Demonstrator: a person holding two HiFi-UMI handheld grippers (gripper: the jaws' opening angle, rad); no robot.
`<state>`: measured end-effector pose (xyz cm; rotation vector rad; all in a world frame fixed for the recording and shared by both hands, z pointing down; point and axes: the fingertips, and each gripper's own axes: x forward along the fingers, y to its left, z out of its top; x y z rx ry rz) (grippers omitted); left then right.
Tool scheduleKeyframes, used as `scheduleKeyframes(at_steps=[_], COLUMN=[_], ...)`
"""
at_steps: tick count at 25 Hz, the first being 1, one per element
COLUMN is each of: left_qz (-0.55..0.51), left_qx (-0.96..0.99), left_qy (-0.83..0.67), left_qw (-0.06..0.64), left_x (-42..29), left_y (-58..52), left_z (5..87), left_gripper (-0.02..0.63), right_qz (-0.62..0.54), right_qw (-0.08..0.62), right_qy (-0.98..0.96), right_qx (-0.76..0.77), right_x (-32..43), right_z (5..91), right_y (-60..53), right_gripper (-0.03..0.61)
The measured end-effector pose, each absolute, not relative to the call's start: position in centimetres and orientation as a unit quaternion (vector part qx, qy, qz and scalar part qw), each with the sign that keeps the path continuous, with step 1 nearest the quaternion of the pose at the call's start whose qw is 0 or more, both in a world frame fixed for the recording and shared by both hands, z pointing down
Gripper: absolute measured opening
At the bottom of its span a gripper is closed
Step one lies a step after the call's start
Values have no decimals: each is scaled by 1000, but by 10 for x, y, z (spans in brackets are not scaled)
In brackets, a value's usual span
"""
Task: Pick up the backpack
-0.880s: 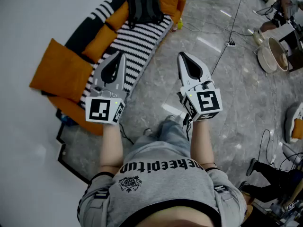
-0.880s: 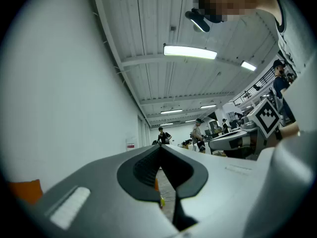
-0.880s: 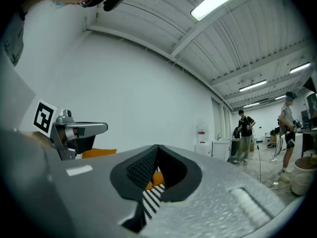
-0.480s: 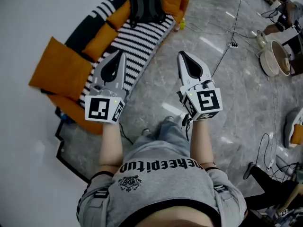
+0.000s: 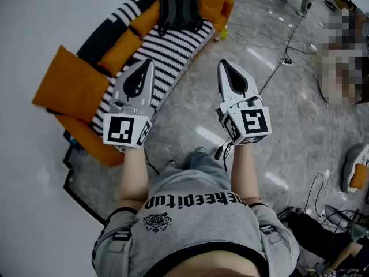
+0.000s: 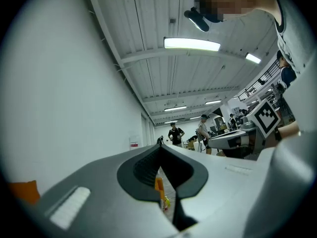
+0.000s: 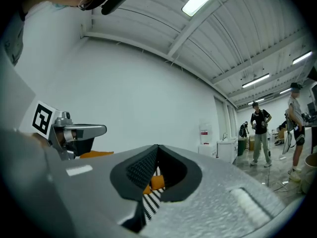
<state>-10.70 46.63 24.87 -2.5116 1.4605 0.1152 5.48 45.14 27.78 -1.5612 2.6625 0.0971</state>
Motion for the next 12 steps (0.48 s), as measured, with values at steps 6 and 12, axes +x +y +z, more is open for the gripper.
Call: scheduleKeyframes(at_steps=[6,12], left_qz=[48,51], left_qx=[-847,-844], left_qy=[514,521], left_qw=[127,118], left_x=[-82,-68], left_y=[456,441], left_z=[250,256], left_gripper=[12,12], right_qz=[37,33], right_qw=[31,28], right_qy=[873,878], right_qx=[-485,-477], right_x=[76,91], right_z=[283,290], right_y=[434,418], right_gripper=[3,3])
